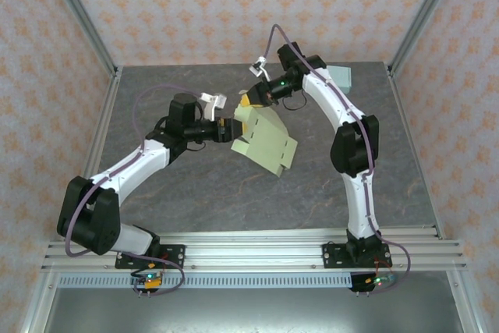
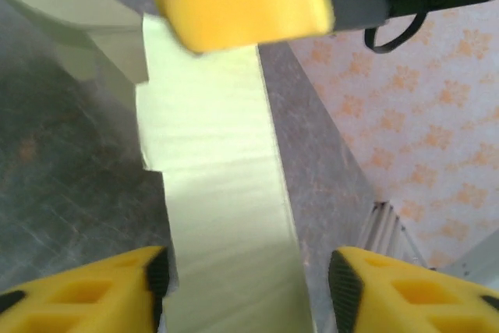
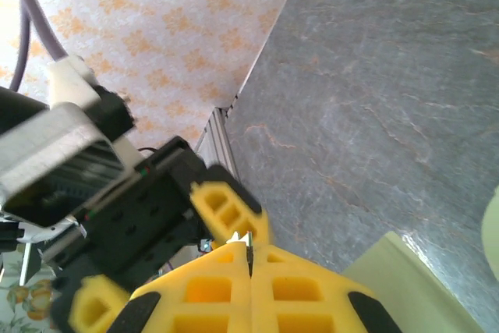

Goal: Fold the paper box

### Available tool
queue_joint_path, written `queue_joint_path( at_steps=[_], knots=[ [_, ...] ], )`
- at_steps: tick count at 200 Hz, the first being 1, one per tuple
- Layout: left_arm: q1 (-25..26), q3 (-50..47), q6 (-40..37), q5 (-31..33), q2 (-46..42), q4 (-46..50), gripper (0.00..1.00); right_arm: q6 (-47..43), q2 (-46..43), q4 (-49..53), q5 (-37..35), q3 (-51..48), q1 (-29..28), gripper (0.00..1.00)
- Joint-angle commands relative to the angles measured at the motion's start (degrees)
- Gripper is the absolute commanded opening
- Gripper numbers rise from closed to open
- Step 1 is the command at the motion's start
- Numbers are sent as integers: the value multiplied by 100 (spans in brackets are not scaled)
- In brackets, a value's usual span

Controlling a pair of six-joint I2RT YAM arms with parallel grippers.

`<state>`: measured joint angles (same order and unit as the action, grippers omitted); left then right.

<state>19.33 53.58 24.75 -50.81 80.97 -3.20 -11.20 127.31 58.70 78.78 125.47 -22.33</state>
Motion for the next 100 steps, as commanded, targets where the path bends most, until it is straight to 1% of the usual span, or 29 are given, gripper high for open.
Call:
queue_joint_path(
  at_steps=[1, 14, 20, 25, 33, 39, 44, 54, 60, 70, 81, 92, 100],
  knots=[
    [-8, 101, 66, -183, 52, -195, 35, -209, -171, 40, 287, 342, -101, 0],
    [-13, 163, 65, -176, 43, -213, 17, -203, -175, 49, 254, 363, -115, 0],
    [-26, 213, 60, -156, 31, -186, 6, -128, -188, 18, 147, 356, -122, 9],
    [-26, 250, 65, -126, 12, -146, 0, -40, -213, -50, 23, 332, -125, 12],
    [-35, 295, 72, -20, -43, -57, 0, 158, -277, -220, -229, 265, -130, 17],
    [-37, 301, 65, 81, -100, 4, 0, 386, -339, -392, -542, 223, -127, 26],
    [-43, 302, 46, 187, -162, 64, 0, 642, -407, -587, -845, 152, -128, 32],
    [-76, 329, -44, 500, -325, 275, 0, 982, -550, -911, -1169, 12, -130, 38],
    [-97, 369, -156, 743, -431, 508, 0, 1300, -700, -1270, -1499, -174, -125, 41],
    [-96, 538, -519, 1286, -625, 1110, 0, 1719, -975, -1820, -1967, -478, -132, 45],
    [-26, 843, -1075, 2113, -828, 1950, 0, 2184, -1320, -2490, -2443, -914, -130, 48],
    [191, 1156, -1742, 3103, -971, 2723, 0, 2511, -1652, -2992, -3150, -1297, -131, 51],
    [348, 1317, -2225, 3556, -1031, 3118, 0, 2615, -1874, -3252, -3580, -1545, -131, 53]
  ],
)
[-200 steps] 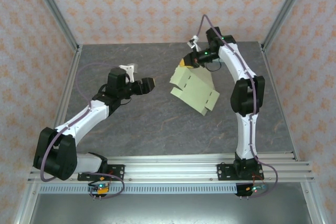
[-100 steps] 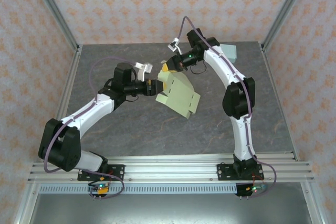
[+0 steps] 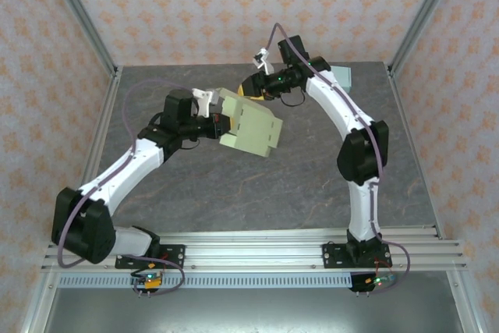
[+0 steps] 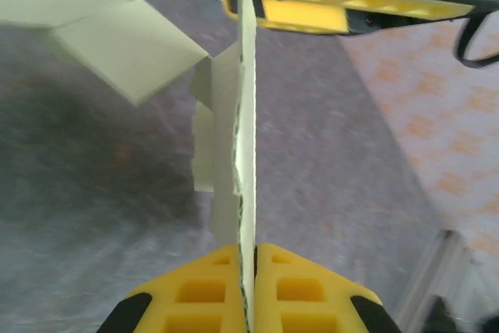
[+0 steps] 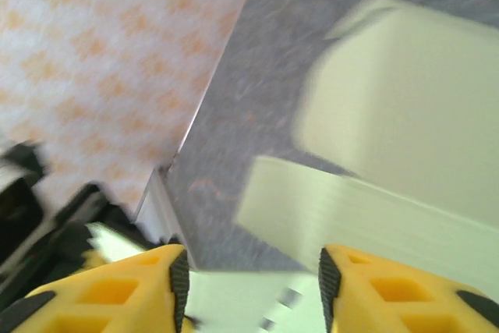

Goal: Fold the paper box

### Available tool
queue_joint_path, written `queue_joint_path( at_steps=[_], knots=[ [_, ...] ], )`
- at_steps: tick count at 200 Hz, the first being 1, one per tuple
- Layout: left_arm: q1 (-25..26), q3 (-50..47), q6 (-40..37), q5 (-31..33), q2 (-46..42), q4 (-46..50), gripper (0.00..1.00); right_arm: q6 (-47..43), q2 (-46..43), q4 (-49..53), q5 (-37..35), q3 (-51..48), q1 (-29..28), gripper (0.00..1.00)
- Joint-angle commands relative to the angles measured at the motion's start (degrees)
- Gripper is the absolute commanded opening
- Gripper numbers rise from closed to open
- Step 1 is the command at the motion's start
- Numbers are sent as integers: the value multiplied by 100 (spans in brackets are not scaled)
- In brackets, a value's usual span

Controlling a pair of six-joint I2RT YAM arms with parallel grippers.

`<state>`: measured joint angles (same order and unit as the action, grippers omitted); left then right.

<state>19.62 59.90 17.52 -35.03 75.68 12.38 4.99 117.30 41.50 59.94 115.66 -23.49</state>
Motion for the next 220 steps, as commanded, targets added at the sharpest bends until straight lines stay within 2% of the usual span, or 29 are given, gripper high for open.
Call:
queue_joint_path(
  at_steps=[1, 16, 42, 48, 49, 50, 52, 57, 74, 90, 102, 112, 118, 127, 134, 152, 169, 197, 220],
  knots=[
    [339, 705, -1552, 2037, -502, 1593, 0, 999, -891, -1562, -1758, -589, -16, 54],
    [555, 1014, -1999, 2731, -425, 2198, 0, 1078, -1233, -1671, -3031, -961, -14, 56],
    [1065, 1506, -2166, 3675, 28, 2902, 0, 1164, -1607, -1346, -5229, -1464, -14, 61],
    [1227, 1560, -2207, 3836, 146, 2955, 0, 1156, -1645, -1230, -5600, -1531, -13, 69],
    [1250, 1569, -2208, 3854, 178, 2959, 0, 1154, -1647, -1209, -5665, -1543, -14, 75],
    [1279, 1573, -2208, 3867, 203, 2961, 1, 1158, -1656, -1198, -5733, -1553, -11, 88],
    [1323, 1587, -2204, 3888, 241, 2973, 1, 1170, -1668, -1149, -5865, -1579, -14, 97],
    [1406, 1630, -2164, 3914, 380, 2989, 2, 1228, -1703, -1047, -6174, -1646, -15, 99],
    [1593, 1753, -1748, 3784, 898, 2930, 6, 1306, -1832, -952, -6914, -1988, -9, 99],
    [1824, 1860, -1341, 3405, 1412, 2737, 18, 1300, -1950, -946, -7325, -2309, -13, 99],
    [1870, 1866, -887, 2373, 1751, 2313, 36, 1714, -2019, -703, -7866, -2490, -12, 99],
    [1879, 1769, -358, 1693, 1901, 1752, 43, 2443, -2197, -528, -8343, -2841, 23, 99],
    [1873, 1680, -33, 1466, 1917, 1410, 46, 2603, -2390, -719, -8252, -3161, 62, 99],
    [1875, 1585, 265, 1416, 1867, 1001, 49, 2591, -2662, -1218, -7453, -3619, 175, 100],
    [1862, 1532, 355, 1453, 1794, 808, 52, 2752, -2796, -1358, -7136, -3815, 209, 98],
    [1685, 1448, 448, 1237, 1624, 540, 53, 2757, -2761, -1087, -6541, -3815, 205, 95],
    [1371, 1481, 515, 1044, 1510, 780, 52, 2751, -2621, -814, -6104, -3787, 211, 94],
    [637, 1364, 662, 1789, 1213, 1704, 52, 2082, -2101, -991, -4148, -3676, 101, 85],
    [-13, 889, 1250, 2400, 1014, 2288, 52, 1585, -1479, -410, -4119, -3170, -285, 82]
  ],
)
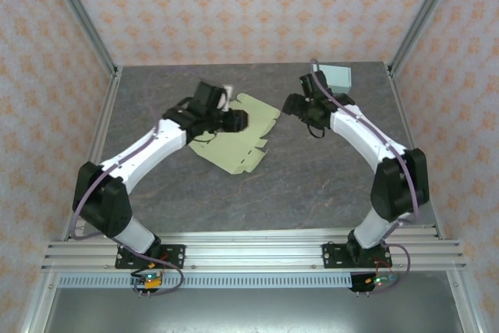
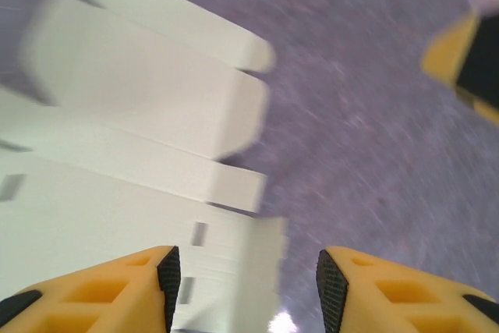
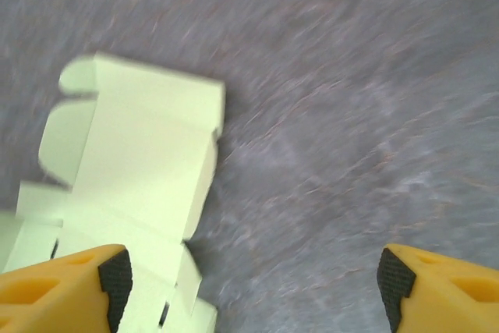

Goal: Fold the paper box

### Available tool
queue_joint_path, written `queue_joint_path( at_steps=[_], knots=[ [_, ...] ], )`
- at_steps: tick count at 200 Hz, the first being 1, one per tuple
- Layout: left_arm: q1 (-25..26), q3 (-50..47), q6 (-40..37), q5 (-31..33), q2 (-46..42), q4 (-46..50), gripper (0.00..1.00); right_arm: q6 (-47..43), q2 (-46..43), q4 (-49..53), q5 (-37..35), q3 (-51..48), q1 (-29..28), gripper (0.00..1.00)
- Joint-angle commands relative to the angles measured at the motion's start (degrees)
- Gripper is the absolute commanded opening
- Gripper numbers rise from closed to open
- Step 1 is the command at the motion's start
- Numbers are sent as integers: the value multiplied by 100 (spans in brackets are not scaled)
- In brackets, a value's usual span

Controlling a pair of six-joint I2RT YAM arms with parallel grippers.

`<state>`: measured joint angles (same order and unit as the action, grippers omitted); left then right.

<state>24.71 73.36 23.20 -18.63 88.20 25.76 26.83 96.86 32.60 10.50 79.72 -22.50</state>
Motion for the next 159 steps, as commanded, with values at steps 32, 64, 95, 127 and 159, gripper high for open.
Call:
queue_joint_path(
  at_steps=[32, 64, 95, 127, 159],
  knots=[
    [-965, -1322, 1739, 856, -178, 1452, 53, -172, 1236, 621, 1477, 625, -619, 79],
    [-946, -2434, 2607, 284, -209, 622, 54, -148, 1426, 619, 1471, 544, -719, 78],
    [-931, -2592, 2688, 365, -25, 137, 54, -493, 1467, 612, 1297, 543, -722, 78],
    [-898, -2179, 2453, 357, 399, -219, 54, -348, 1534, 496, 1544, 490, -721, 74],
    [-900, -2119, 2670, 47, 740, -829, 53, -218, 1476, 124, 1707, 127, -721, 70]
  ],
)
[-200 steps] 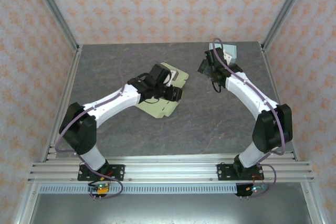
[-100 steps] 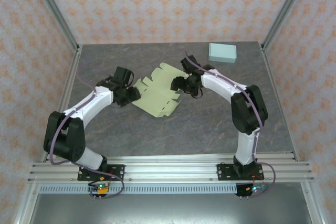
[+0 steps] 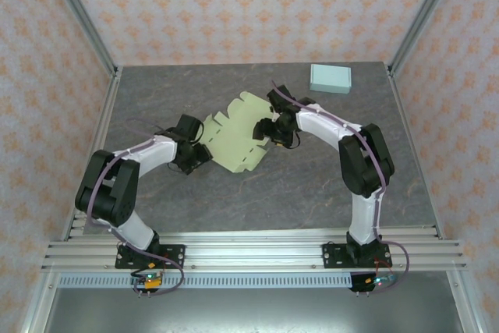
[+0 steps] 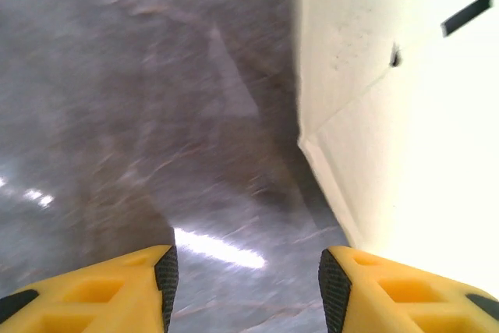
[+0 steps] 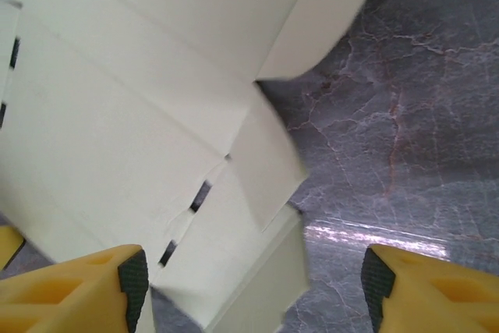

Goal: Fold the paper box

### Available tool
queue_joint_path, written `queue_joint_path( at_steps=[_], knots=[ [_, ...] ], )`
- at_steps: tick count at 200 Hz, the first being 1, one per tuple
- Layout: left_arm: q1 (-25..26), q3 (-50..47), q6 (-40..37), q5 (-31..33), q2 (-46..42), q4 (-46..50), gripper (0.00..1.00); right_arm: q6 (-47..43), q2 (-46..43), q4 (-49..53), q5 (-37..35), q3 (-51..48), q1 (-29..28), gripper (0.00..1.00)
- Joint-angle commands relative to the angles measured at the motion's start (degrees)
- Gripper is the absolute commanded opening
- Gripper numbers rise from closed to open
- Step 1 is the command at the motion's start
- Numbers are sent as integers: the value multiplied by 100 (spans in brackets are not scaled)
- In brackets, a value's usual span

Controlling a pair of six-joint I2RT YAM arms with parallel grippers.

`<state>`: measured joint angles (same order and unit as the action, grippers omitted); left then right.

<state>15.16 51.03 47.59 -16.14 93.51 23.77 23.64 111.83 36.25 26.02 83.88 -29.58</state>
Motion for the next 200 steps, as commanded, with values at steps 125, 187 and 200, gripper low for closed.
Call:
queue_joint_path(
  at_steps=[125, 187, 200],
  knots=[
    [-81, 2165, -628, -92, 1875, -569, 51, 301, 249, -640, 2531, 499, -1181, 52],
    [-468, 2690, -1175, -251, 1895, -62, 50, -1971, -663, 238, 166, 597, -638, 68],
    [-523, 2482, -1266, -284, 1657, -95, 50, -2475, -706, 229, -475, 512, -488, 68]
  ],
)
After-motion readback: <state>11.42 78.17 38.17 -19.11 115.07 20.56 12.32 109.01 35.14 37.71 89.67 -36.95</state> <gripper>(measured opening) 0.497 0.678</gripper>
